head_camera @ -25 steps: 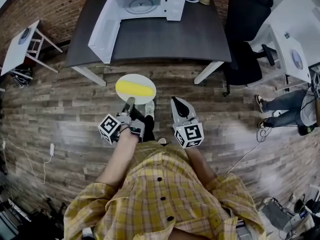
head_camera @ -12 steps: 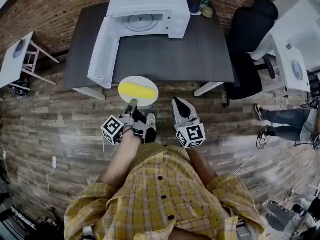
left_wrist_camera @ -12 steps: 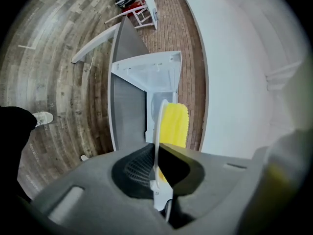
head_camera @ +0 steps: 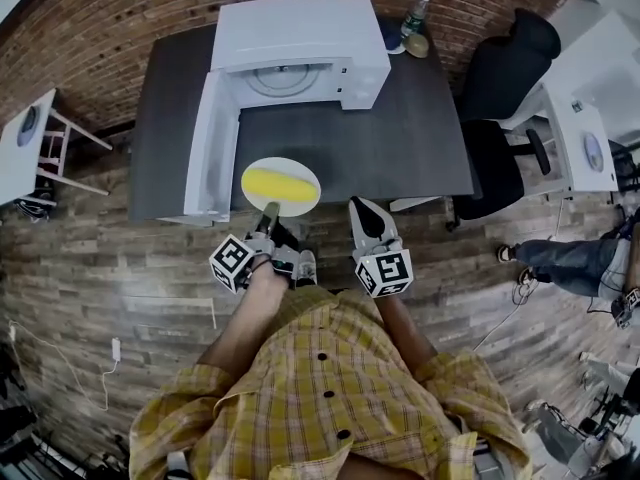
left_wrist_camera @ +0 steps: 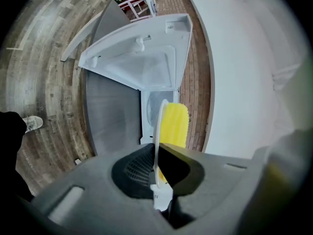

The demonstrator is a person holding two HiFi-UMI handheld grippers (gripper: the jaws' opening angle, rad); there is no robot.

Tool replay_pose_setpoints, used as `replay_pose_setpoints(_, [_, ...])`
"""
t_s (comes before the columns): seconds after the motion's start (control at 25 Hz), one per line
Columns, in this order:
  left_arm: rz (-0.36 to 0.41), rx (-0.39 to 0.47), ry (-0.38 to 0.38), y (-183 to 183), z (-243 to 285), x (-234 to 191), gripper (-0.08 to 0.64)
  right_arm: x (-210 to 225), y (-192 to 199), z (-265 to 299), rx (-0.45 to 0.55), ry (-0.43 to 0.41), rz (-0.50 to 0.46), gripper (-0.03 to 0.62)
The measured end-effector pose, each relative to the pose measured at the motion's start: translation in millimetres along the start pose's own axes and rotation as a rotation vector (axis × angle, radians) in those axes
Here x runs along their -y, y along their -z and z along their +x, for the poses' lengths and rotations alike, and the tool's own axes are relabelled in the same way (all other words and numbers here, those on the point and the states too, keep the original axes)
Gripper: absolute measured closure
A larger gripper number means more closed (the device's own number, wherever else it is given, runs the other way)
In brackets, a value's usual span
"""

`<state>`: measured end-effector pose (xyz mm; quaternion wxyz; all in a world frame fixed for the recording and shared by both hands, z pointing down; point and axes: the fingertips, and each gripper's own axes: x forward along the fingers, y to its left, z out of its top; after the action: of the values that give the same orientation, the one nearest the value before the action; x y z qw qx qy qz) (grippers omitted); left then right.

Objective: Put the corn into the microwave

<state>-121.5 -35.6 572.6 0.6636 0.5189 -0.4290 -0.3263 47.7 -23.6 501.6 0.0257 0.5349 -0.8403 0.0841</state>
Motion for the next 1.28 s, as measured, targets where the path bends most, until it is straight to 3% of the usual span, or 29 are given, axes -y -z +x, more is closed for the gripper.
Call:
replay_pose_setpoints(0.68, [-0.023, -0.001, -0.024, -34.2, 79.6, 4.5, 0.545, 30.5, -8.5, 76.4, -0.016, 0.004, 0.0, 0.591])
replay_pose_setpoints(1.28, [-0.055, 0.098, -0.013, -51.5, 151.0, 0.1, 0.546, 78.4, -19.0, 130.2, -0.003, -0.072, 0.008, 0.591])
